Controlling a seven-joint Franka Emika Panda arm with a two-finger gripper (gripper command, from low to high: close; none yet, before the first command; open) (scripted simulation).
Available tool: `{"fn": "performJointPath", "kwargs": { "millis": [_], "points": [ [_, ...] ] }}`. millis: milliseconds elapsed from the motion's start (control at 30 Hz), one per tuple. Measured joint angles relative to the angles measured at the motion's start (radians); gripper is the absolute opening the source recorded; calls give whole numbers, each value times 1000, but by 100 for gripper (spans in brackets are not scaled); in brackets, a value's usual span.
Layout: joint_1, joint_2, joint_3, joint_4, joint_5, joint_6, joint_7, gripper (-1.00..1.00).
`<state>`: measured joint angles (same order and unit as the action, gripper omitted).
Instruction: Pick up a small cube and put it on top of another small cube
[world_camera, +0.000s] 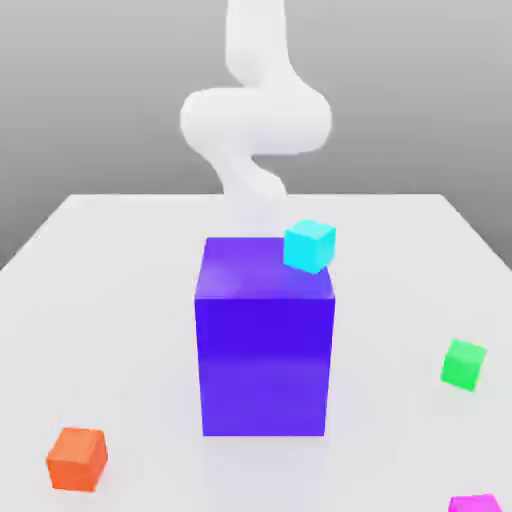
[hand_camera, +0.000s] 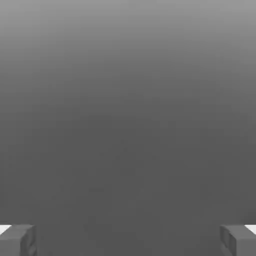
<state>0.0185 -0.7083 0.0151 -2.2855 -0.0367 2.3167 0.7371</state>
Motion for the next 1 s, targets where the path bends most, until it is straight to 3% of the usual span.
{"fn": "performJointPath", "kwargs": {
  "millis": [467,1000],
  "points": [
    [107,516,56,82,-146,93,-398,0],
    [168,1077,175,168,-159,218,-951,0]
  ]
}}
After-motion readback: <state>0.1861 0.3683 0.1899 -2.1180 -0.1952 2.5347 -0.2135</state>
